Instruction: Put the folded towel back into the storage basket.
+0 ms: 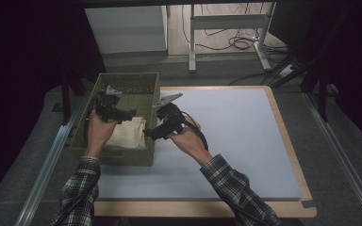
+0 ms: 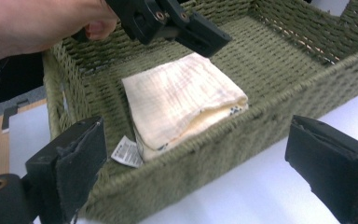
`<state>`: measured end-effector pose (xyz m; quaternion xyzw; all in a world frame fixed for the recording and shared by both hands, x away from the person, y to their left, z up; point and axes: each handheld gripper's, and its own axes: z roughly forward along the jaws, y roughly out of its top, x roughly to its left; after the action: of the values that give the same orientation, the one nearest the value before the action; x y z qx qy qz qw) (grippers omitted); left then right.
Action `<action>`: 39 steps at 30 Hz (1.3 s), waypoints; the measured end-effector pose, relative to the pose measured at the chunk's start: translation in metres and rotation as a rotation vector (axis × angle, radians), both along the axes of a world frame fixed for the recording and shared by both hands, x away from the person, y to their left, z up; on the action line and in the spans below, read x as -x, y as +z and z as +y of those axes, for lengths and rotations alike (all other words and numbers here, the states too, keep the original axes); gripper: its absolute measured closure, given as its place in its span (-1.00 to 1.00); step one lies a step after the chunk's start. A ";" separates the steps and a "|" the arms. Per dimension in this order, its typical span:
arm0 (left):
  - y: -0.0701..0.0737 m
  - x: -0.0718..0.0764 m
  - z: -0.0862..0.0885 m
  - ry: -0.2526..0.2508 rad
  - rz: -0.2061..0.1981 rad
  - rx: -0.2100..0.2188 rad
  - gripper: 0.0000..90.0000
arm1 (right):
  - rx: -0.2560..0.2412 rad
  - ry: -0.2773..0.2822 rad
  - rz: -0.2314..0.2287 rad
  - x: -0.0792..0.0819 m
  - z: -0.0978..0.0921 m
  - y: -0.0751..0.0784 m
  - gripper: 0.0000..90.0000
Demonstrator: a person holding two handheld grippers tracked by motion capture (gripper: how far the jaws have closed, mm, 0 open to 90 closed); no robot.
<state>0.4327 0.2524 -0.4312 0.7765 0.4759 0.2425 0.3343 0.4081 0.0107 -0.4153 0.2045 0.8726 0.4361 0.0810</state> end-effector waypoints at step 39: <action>0.014 0.025 -0.066 -0.169 0.004 0.084 -0.98 | 0.006 -0.085 -0.022 0.018 -0.122 -0.010 -0.98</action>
<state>0.4077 0.1865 -0.4174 0.7998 0.4191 0.1918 0.3847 0.3900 -0.1110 -0.4253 0.2364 0.8635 0.4319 0.1097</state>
